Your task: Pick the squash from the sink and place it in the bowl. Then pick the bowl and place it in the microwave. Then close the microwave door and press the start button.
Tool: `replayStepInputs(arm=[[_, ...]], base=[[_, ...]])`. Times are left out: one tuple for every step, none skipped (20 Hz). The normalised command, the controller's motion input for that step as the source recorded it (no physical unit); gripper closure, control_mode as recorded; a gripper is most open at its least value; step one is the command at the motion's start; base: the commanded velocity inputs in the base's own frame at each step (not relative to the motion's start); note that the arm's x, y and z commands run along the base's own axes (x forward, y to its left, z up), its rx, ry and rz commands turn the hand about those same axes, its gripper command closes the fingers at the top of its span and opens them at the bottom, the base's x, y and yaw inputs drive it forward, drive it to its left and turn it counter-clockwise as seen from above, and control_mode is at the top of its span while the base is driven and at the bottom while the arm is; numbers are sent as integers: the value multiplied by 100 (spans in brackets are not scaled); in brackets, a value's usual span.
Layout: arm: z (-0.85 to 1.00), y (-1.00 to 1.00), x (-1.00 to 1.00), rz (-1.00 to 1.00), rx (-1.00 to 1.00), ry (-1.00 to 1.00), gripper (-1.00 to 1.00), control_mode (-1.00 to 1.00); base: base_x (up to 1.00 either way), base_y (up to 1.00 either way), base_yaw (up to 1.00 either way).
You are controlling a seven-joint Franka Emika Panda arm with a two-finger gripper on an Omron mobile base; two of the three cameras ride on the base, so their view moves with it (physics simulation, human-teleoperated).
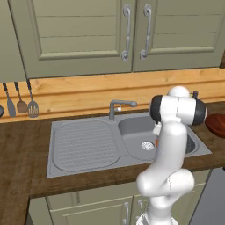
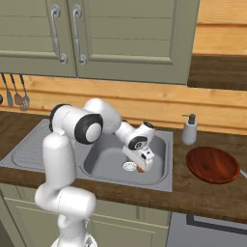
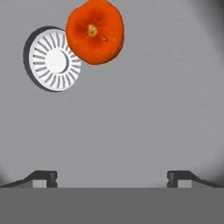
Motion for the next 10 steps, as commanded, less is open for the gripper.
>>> replayStepInputs(arm=[[-42,0,29,0,0,0,-100,-100],[-42,0,31,0,0,0,-100,-100],[-39,0,38,0,0,0,-100,-100],[-36,-1,39,0,0,0,-100,-100],[-36,-6,34,0,0,0,-100,-100],[-34,-6,38,0,0,0,-100,-100],[-31,-5,39,0,0,0,-100,-100],[-34,-6,39,0,0,0,-100,-100],[-33,-8,41,0,0,0,-100,-100],[-36,-12,41,0,0,0,-100,-100]], base=[[0,0,0],[0,0,0],[0,0,0],[0,0,0],[0,0,0],[0,0,0],[0,0,0],[0,0,0],[0,0,0],[0,0,0]])
